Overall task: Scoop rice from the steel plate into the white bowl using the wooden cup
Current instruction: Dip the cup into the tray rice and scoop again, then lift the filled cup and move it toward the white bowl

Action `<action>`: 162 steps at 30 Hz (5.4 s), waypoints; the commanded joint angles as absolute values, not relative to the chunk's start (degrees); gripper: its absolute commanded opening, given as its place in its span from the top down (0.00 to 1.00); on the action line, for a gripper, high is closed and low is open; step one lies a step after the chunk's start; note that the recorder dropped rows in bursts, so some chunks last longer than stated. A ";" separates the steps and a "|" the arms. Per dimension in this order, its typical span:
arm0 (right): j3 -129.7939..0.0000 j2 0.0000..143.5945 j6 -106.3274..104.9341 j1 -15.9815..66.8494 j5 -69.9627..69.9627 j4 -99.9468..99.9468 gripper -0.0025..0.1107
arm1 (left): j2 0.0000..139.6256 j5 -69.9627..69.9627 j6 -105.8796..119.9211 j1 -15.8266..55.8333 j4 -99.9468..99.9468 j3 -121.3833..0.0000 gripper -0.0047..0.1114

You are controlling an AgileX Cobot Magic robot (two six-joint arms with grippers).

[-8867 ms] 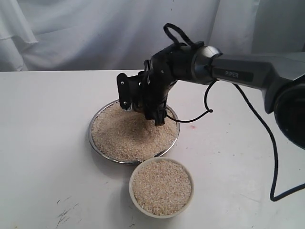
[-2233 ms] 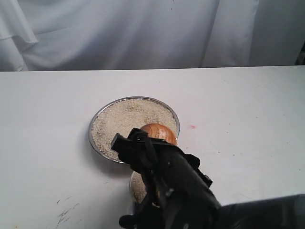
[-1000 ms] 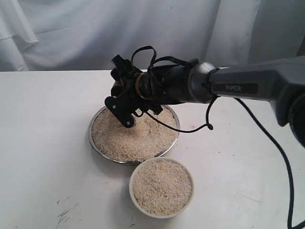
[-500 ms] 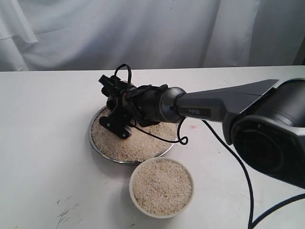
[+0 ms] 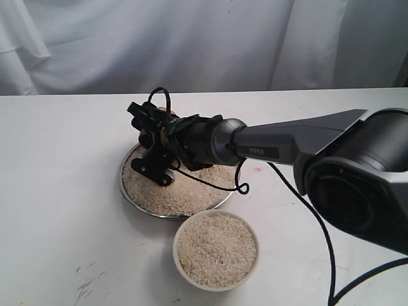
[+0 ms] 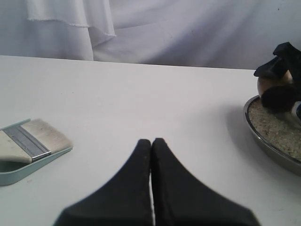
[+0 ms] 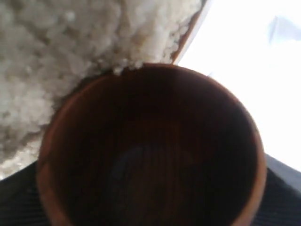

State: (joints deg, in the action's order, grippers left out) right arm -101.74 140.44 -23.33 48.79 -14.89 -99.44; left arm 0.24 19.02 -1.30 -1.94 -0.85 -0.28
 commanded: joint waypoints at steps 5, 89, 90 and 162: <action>-94.95 138.14 -24.47 49.24 -13.76 -99.20 0.98 | 0.00 18.27 -1.35 -2.04 -0.94 0.00 0.96; -107.89 138.76 -97.29 42.12 -57.29 13.30 0.98 | 0.00 18.27 -1.35 -2.04 -0.94 0.00 0.96; -108.89 138.76 -97.29 41.74 -57.95 14.57 0.98 | 0.00 18.27 -1.35 -2.04 -0.94 0.00 0.96; -64.65 94.99 -82.00 45.66 -30.42 -7.76 0.98 | 0.00 18.27 -1.35 -2.04 -0.94 0.00 0.96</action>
